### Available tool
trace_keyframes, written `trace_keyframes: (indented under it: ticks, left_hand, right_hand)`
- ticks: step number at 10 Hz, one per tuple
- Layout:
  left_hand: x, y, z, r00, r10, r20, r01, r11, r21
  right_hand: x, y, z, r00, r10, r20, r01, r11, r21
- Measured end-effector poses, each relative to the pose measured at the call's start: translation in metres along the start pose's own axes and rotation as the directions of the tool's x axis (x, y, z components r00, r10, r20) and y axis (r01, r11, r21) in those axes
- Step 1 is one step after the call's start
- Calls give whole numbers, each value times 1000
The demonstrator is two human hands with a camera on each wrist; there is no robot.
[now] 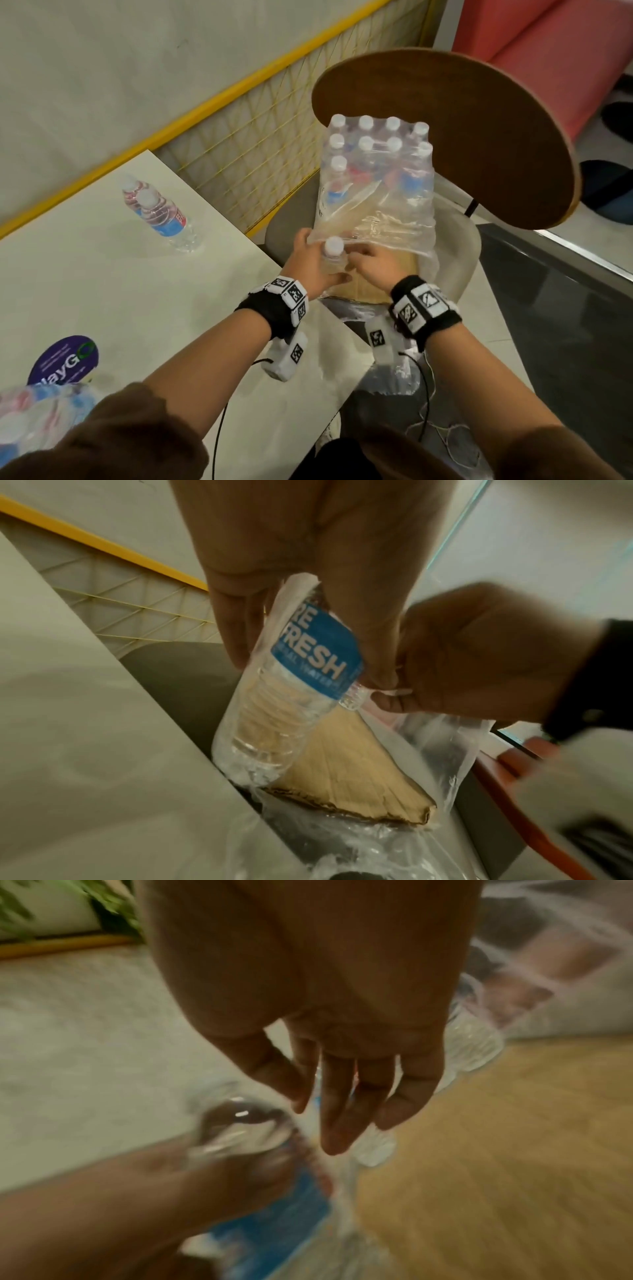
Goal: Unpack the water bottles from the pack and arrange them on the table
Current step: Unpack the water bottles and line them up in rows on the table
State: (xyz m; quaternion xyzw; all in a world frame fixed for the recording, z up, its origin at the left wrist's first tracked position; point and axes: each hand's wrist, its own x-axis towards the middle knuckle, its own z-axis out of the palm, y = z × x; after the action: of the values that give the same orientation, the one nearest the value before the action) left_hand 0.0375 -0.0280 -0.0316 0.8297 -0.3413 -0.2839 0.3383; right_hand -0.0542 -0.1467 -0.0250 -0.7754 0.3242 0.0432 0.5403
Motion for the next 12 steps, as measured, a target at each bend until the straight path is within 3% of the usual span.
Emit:
trace_keyframes:
  ticks: [1,2,3,4,6,7,8,9,10,11,12]
  left_hand:
    - [-1,-11,-2,996,-85,-16,86,993,79]
    - [-11,-19,-9,997,-73,-1,73,992,108]
    - [-21,-23,-17,997,-64,31,59,989,133]
    - [-27,-25,-20,995,-79,66,72,992,104]
    - [-33,-26,-24,998,-55,35,51,992,115]
    - [-38,-29,-27,999,-50,17,49,997,52]
    - [-46,-33,-37,998,-60,-5,59,993,-98]
    - [-52,-44,-57,993,-116,-15,113,985,-128]
    - [-59,-49,-74,986,-152,-63,140,977,-159]
    - [-73,-45,-99,980,-187,-73,169,965,-200]
    - [-91,-48,-129,970,-242,32,240,969,48]
  right_hand:
    - [28,-7,-22,984,116,-132,-148,953,-264]
    - [42,-20,-31,983,174,-65,-183,846,-501]
    - [49,-28,-34,995,100,-22,-90,747,-659]
    - [82,-31,-32,998,58,0,-42,726,-687]
    - [89,-28,-35,993,31,-116,-92,822,-563]
    - [76,-15,-30,973,110,-201,-168,939,-300]
    - [39,-17,-17,949,183,-255,-229,960,-161]
    - [7,-8,-3,938,198,-284,-239,964,-117]
    - [-25,-16,20,932,-96,-349,98,995,-11]
    - [-45,-22,41,956,-228,-184,231,973,-7]
    - [-61,-27,57,925,-367,-100,339,915,-219]
